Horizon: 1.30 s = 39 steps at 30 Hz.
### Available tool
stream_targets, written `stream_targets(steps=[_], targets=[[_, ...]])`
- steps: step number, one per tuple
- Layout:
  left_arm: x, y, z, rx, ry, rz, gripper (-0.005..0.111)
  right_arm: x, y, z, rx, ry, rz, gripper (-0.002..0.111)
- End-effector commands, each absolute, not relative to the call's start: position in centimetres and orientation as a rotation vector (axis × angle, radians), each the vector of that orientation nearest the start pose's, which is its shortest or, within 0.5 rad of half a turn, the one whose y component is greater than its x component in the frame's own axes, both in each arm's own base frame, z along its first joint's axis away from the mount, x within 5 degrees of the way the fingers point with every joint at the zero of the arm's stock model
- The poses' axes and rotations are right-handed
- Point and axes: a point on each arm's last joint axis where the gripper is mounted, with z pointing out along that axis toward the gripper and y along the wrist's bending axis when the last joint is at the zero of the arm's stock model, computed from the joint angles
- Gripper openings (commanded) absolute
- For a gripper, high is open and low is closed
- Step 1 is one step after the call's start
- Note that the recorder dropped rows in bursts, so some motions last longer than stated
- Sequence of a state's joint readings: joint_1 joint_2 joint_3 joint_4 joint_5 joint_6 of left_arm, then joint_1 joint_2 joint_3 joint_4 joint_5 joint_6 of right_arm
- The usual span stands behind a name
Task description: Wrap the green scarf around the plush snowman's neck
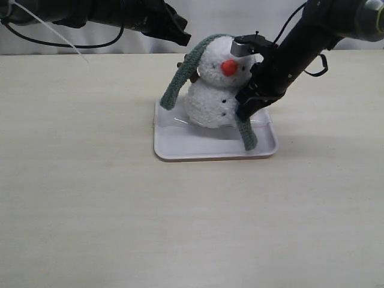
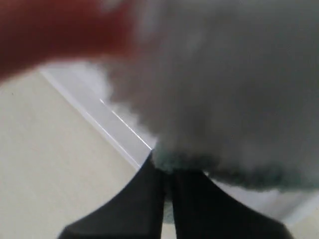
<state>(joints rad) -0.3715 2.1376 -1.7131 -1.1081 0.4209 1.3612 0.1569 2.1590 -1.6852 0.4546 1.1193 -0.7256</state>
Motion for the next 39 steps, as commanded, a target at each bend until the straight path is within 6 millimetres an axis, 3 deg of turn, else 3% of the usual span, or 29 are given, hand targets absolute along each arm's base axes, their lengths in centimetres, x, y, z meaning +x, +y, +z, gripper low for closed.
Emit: stream_targets(steps=[1,7,16,21,26,30,33,38,39], targets=[[45.4,-21.3,23.6,0.872,1.896,-0.450,0.000,42.6,10.0,17.2,-1.023,2.771,0.529,0.004],[45.4,-21.3,23.6,0.875,1.894,-0.447,0.000,42.6,9.9,18.8,-1.038,2.712,0.476,0.007],[45.4,-21.3,23.6,0.875,1.894,-0.447,0.000,41.4,9.8,23.5,-0.999,2.654,0.463,0.059],[45.4,-21.3,23.6,0.888,1.892,-0.436,0.000,40.1,8.9,26.3,-0.940,2.695,0.366,0.067],[45.4,-21.3,23.6,0.888,1.890,-0.430,0.000,39.2,8.6,29.7,-0.929,2.587,0.291,0.066],[45.4,-21.3,23.6,0.905,1.880,-0.417,0.000,40.8,8.4,32.6,-0.756,2.310,0.167,0.063],[45.4,-21.3,23.6,0.922,1.877,-0.405,0.000,42.5,8.2,32.8,-0.525,2.226,0.162,0.047],[45.4,-21.3,23.5,0.927,1.876,-0.402,0.000,44.2,8.2,31.2,-0.471,2.196,0.134,0.004],[45.4,-21.3,23.5,0.927,1.876,-0.402,0.000,44.7,8.3,31.0,-0.450,2.185,0.154,0.004]])
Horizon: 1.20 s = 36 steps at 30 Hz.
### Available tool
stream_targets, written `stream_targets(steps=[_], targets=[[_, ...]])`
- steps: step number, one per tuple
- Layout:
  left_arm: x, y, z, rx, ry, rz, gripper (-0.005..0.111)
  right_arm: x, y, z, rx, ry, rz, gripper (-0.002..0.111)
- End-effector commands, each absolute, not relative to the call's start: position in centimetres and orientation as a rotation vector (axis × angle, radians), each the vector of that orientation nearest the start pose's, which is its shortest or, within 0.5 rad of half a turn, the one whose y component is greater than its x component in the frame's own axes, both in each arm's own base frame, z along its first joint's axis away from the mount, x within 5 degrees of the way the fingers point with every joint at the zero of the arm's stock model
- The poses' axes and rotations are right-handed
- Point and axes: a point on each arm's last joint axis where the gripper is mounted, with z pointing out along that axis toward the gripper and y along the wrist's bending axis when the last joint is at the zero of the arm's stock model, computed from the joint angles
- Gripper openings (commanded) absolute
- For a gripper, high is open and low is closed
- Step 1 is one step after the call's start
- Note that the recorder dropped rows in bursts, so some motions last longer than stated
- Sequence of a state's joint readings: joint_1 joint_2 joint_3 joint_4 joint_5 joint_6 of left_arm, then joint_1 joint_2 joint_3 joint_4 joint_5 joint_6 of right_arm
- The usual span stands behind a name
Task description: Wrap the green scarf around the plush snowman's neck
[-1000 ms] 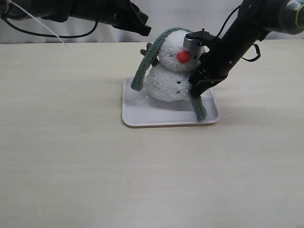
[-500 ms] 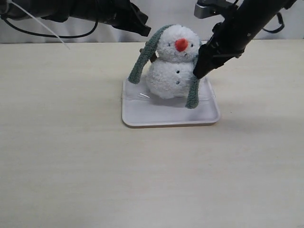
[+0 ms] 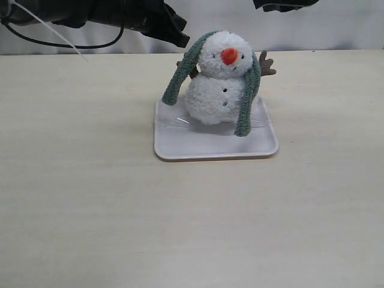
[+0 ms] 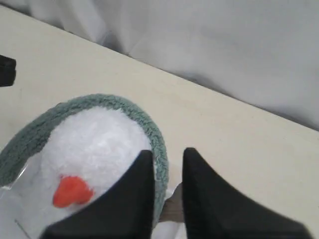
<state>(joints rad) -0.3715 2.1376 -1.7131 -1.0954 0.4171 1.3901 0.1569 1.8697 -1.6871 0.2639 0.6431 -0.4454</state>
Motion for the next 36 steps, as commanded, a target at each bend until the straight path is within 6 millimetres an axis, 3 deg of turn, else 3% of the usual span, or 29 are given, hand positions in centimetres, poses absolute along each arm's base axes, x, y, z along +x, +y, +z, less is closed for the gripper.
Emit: stream_targets(steps=[1,4,9,15,19,23,27,29,36], targets=[[45.4,-21.3,23.5,0.929,1.876,-0.399,0.000,45.1,8.4,30.9,-0.449,2.180,0.167,0.004],[45.5,-21.2,23.2,0.960,1.876,-0.375,0.000,46.0,9.5,31.1,-0.560,2.216,0.260,0.004],[45.7,-21.3,20.3,1.005,1.937,-0.390,0.000,48.0,10.9,30.5,-0.644,2.264,0.338,0.004],[46.4,-21.8,17.7,1.028,1.919,-0.269,0.000,47.7,11.6,28.3,-0.763,2.386,0.430,0.004],[46.6,-22.1,16.4,1.065,1.907,-0.224,0.013,48.0,11.8,27.5,-0.771,2.392,0.425,0.004],[47.1,-22.4,16.0,0.955,1.911,-0.133,0.025,48.0,12.6,27.2,-0.788,2.380,0.416,0.004],[46.6,-23.2,15.9,1.034,1.887,-0.142,0.025,47.9,13.3,27.1,-0.832,2.371,0.372,0.004],[46.7,-23.1,16.0,0.988,1.894,-0.127,0.025,47.9,13.4,27.1,-0.838,2.371,0.365,0.004],[45.8,-24.1,15.7,1.067,1.906,-0.241,0.026,47.8,13.3,27.1,-0.847,2.375,0.361,0.004]])
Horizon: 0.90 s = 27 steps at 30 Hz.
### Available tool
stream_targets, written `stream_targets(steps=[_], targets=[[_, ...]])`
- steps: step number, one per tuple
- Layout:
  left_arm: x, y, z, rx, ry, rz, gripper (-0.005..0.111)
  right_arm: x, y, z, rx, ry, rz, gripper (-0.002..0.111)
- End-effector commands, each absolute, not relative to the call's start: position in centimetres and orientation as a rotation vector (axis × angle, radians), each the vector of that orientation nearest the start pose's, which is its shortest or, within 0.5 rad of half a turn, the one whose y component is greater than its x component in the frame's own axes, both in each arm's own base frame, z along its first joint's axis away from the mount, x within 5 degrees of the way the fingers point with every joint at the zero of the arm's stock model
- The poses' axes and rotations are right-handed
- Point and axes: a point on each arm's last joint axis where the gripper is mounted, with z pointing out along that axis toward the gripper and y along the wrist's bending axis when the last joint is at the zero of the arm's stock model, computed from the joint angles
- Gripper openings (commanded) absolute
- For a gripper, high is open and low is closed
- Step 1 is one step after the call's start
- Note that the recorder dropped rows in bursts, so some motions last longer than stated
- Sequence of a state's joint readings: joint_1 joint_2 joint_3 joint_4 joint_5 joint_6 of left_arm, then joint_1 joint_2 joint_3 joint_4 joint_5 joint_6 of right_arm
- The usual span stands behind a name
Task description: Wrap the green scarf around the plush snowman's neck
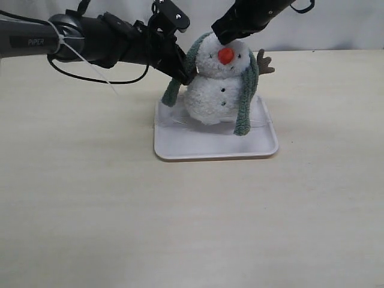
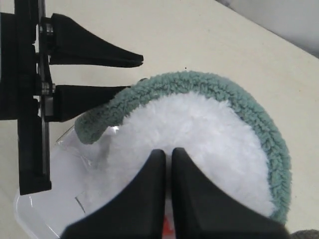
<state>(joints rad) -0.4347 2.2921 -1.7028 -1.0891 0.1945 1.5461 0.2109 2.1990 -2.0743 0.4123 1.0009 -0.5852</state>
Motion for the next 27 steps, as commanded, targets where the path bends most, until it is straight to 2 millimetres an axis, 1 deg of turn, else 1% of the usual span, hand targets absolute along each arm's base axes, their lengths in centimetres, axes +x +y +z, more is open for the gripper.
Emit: stream_targets(steps=[1,2,3,4,5,8,12,16,18,21,23,24,26,27], targets=[[45.8,-24.1,15.7,1.072,1.907,-0.248,0.025,47.8,13.3,27.1,-0.847,2.375,0.361,0.004],[45.7,-24.1,15.7,1.078,1.908,-0.257,0.023,47.8,13.3,27.0,-0.848,2.377,0.362,0.004],[45.7,-24.2,15.8,1.079,1.907,-0.261,0.018,47.8,13.3,27.0,-0.849,2.378,0.363,0.004],[45.7,-24.2,15.8,1.079,1.907,-0.261,0.010,47.8,13.3,27.0,-0.851,2.381,0.364,0.004],[45.7,-24.2,15.8,1.080,1.908,-0.264,0.000,47.7,13.3,27.0,-0.855,2.386,0.367,0.004],[45.4,-24.3,15.9,1.091,1.913,-0.300,0.000,47.6,13.3,27.0,-0.860,2.393,0.370,0.004],[44.5,-24.9,16.4,1.157,1.911,-0.412,0.000,47.5,13.3,26.9,-0.873,2.410,0.380,0.004],[43.7,-25.2,16.6,1.211,1.922,-0.507,0.000,47.0,13.3,26.6,-0.935,2.442,0.396,0.004],[43.7,-24.9,16.2,1.157,2.012,-0.513,0.000,46.8,13.3,26.6,-0.960,2.451,0.400,0.004],[43.4,-24.2,15.4,1.151,2.162,-0.465,0.000,46.7,13.3,26.7,-0.966,2.452,0.402,0.004],[42.8,-23.7,14.8,1.202,2.254,-0.445,0.000,46.6,13.4,26.9,-0.963,2.447,0.411,0.004],[42.2,-23.6,14.6,1.264,2.295,-0.473,0.000,46.5,13.4,27.2,-0.957,2.438,0.424,0.004],[41.7,-23.6,14.5,1.322,2.303,-0.504,0.000,46.4,13.5,27.7,-0.953,2.428,0.434,0.004],[41.9,-23.7,14.5,1.309,2.294,-0.498,0.000,46.3,13.5,27.9,-0.954,2.426,0.437,0.004]])
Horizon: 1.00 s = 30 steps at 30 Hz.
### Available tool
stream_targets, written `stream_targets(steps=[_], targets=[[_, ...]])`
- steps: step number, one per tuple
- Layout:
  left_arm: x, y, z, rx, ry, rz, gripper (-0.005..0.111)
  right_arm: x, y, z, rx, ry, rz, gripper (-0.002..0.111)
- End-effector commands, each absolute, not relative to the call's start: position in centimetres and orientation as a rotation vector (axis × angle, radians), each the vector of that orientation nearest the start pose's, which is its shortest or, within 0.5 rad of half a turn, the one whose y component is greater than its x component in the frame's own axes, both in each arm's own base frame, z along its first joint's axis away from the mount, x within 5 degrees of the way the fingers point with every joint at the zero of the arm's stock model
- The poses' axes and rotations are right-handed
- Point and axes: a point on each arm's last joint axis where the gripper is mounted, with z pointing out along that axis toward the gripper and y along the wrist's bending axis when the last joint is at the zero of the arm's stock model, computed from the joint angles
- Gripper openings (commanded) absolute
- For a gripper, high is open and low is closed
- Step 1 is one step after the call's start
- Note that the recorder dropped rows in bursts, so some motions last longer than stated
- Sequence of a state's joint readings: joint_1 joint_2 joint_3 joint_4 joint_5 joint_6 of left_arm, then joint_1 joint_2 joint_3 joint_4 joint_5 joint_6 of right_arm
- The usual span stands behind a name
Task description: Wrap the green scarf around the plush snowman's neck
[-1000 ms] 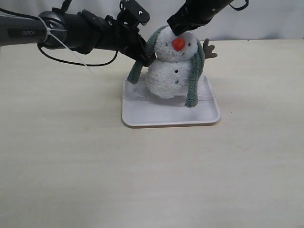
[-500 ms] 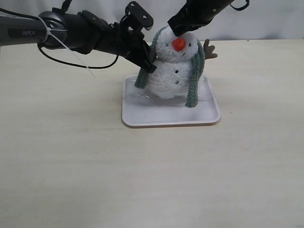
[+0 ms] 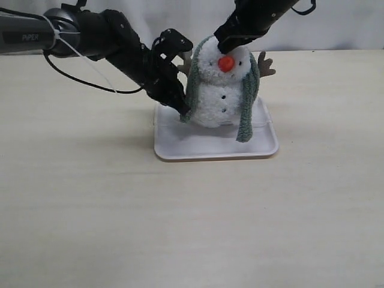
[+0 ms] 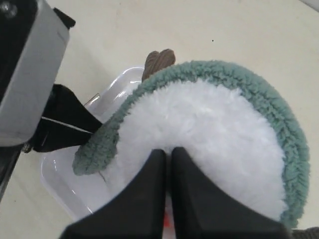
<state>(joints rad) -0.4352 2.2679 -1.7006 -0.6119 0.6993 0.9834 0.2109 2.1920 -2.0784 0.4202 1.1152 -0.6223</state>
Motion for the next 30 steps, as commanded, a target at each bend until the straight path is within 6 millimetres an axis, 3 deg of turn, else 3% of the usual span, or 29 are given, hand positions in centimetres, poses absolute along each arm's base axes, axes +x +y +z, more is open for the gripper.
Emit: stream_targets(steps=[1,4,7,9,11,18,21,26,30], targets=[[42.5,-23.8,14.7,1.226,2.269,-0.478,0.000,46.1,13.6,28.1,-0.964,2.425,0.439,0.004],[43.6,-23.9,15.4,1.067,2.211,-0.451,0.001,45.6,13.9,28.4,-1.006,2.420,0.409,0.004],[43.7,-23.8,16.0,1.052,2.193,-0.434,0.020,45.4,13.9,27.9,-1.020,2.413,0.357,0.004],[43.5,-23.8,16.3,1.077,2.195,-0.445,0.033,46.3,13.4,28.2,-0.883,2.307,0.246,0.004],[43.1,-23.8,16.9,1.122,2.197,-0.450,0.039,47.3,12.9,28.8,-0.738,2.217,0.168,0.004],[42.0,-22.9,20.2,1.278,2.154,-0.345,0.041,48.7,11.6,28.9,-0.573,2.165,0.144,0.004],[41.9,-22.7,20.9,1.267,2.152,-0.337,0.041,49.5,11.0,27.6,-0.533,2.210,0.185,0.004],[41.6,-22.7,20.9,1.280,2.176,-0.356,0.041,50.1,11.5,24.0,-0.623,2.371,0.239,0.004],[41.4,-22.6,20.8,1.301,2.188,-0.361,0.041,49.4,13.1,23.3,-0.710,2.395,0.336,0.004]])
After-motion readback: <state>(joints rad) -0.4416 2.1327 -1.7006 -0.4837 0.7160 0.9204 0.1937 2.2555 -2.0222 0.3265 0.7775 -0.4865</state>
